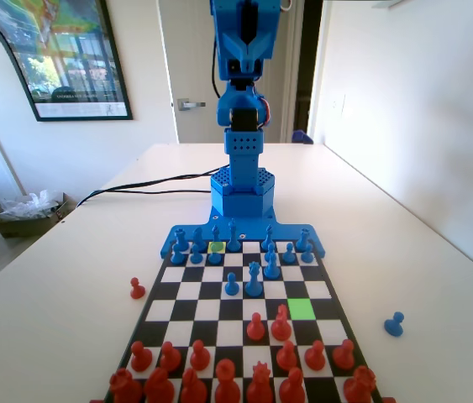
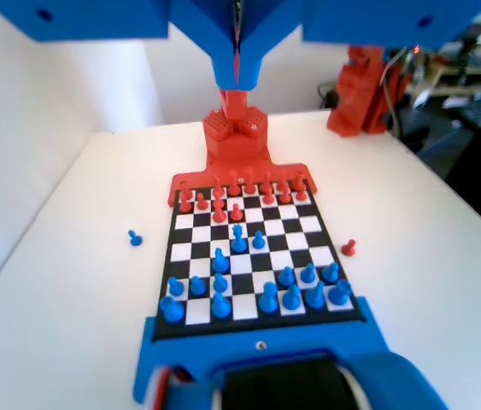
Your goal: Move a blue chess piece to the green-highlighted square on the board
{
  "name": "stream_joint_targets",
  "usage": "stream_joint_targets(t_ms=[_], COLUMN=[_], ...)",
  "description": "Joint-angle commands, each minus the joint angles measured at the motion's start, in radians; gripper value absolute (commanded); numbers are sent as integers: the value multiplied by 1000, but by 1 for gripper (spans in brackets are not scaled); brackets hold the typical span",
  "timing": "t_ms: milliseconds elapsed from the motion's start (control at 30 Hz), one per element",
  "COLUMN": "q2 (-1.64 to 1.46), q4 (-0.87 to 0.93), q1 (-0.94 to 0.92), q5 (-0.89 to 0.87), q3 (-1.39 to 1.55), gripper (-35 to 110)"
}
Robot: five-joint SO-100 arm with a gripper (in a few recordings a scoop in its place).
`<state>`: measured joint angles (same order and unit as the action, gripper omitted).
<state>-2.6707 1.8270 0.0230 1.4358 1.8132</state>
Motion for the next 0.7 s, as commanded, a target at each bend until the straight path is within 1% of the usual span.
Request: stream_joint_targets(t_ms=[0, 133, 333, 567, 667], q2=[97, 179, 342, 534, 601], q4=[18, 6, -25, -46, -78], q1=[6, 2, 18, 5, -23], q5=[-74, -132, -126, -64, 6], q3=[-83, -84, -129, -175, -158], gripper=[1, 1, 1, 1, 1])
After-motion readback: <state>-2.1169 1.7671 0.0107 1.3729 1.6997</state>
